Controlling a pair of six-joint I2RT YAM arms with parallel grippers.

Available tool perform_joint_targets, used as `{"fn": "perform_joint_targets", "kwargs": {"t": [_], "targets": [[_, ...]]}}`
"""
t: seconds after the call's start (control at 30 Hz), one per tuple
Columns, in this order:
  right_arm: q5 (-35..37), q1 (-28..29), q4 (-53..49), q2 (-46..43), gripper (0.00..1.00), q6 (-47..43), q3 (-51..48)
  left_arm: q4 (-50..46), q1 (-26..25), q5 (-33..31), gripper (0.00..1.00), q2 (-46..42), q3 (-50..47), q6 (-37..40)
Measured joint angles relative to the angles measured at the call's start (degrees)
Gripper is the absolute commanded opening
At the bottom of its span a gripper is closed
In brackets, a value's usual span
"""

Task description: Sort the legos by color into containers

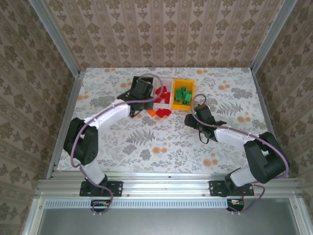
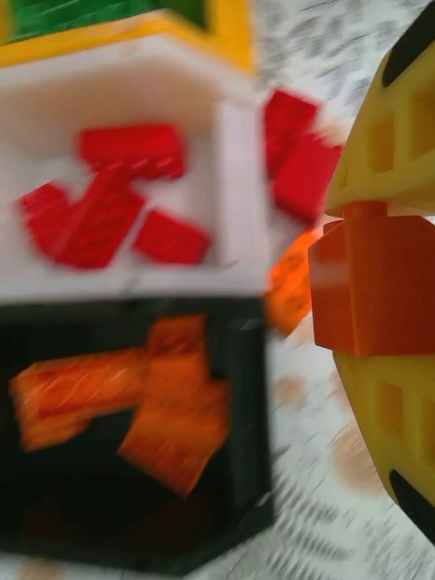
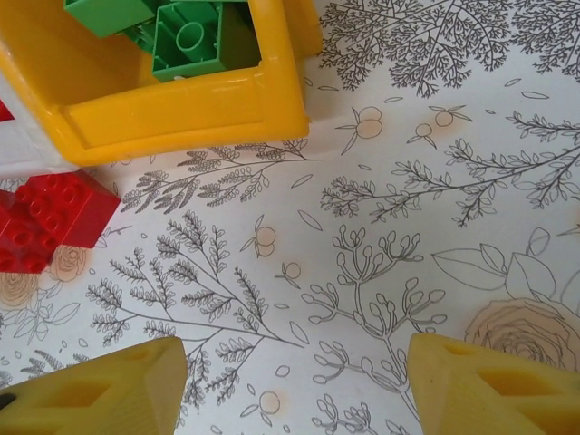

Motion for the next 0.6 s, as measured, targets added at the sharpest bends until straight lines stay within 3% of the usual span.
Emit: {"fn": "perform_joint_targets", "kwargs": {"t": [0.13,0.4,0.5,0.6], "targets": [[0.00,0.33,0.68,1.44,0.66,0.22,0.00,-0.46,4.04,-0.20,0.34,5.86,7.72,0.42],[0.02,0.57,1.07,1.44,0.66,0.22,0.00,-2.62,7.37,0.24,0.37,21.27,22.08,1.09],[0.00,0.57,1.09,1.40,0.66,0.22,0.00,-3.67,8.39,0.92,0.50,24.68,25.81,1.40],[0.00,0.57,1.09,1.40,0.66,0.20,0.00,-4.63,9.18,1.42,0.69,25.29,26.86,1.79]]}}
